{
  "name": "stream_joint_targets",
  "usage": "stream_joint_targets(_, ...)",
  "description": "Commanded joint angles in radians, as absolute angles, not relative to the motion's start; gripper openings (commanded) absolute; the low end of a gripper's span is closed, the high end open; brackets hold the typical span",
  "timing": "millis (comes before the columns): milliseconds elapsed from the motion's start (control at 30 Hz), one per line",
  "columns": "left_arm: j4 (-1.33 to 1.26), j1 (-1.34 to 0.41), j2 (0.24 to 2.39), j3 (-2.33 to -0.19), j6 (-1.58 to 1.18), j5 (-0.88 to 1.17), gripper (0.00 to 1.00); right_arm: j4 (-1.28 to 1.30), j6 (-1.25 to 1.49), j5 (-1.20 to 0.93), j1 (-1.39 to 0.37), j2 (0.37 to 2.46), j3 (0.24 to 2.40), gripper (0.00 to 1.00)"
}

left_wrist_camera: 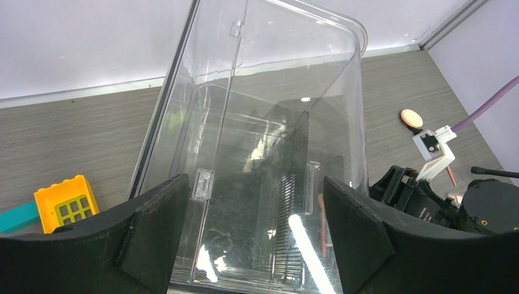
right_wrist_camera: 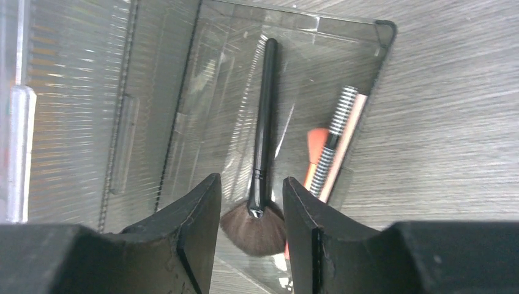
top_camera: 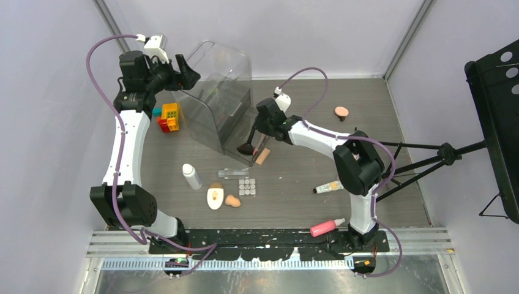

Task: Organize the makeup
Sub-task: Place the makeup in the drawer, then pick up the makeup from the center of the board.

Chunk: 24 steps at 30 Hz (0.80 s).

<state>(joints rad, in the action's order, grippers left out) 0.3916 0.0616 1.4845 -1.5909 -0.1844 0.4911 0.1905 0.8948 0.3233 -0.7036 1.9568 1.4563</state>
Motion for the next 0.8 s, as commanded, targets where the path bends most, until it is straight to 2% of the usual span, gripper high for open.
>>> stream_joint_targets(0,0.449,0.069,1.496,-1.565,-0.206,0.494,0.82,0.206,0.869,0.352,-0.660,1.833,1.422,0.47)
stream_joint_targets(167,0.447,0.069,1.497,-1.565,-0.208,0.497,0.82,0.341,0.842,0.375,-0.552,1.712,1.351,0.46)
stream_joint_targets(333,0.448,0.069,1.503,-1.565,-0.207,0.493,0.82,0.387,0.829,0.353,-0.431,1.535,1.160,0.46)
stream_joint_targets(500,0.450,0.069,1.504,-1.566,-0.207,0.489,0.82,0.502,0.782,0.459,-0.425,1.371,1.063,0.46)
stream_joint_targets(567,0.451,0.069,1.506,-1.568,-0.207,0.489,0.82,0.570,0.766,0.565,-0.425,1.327,1.051,0.46)
stream_joint_targets(667,0.454,0.069,1.505,-1.571,-0.207,0.491,0.82,0.598,0.747,0.705,-0.413,1.305,1.031,0.53)
stream_joint_targets(767,0.452,0.070,1.505,-1.573,-0.210,0.498,0.82,0.472,0.701,0.712,-0.370,1.331,0.980,0.62)
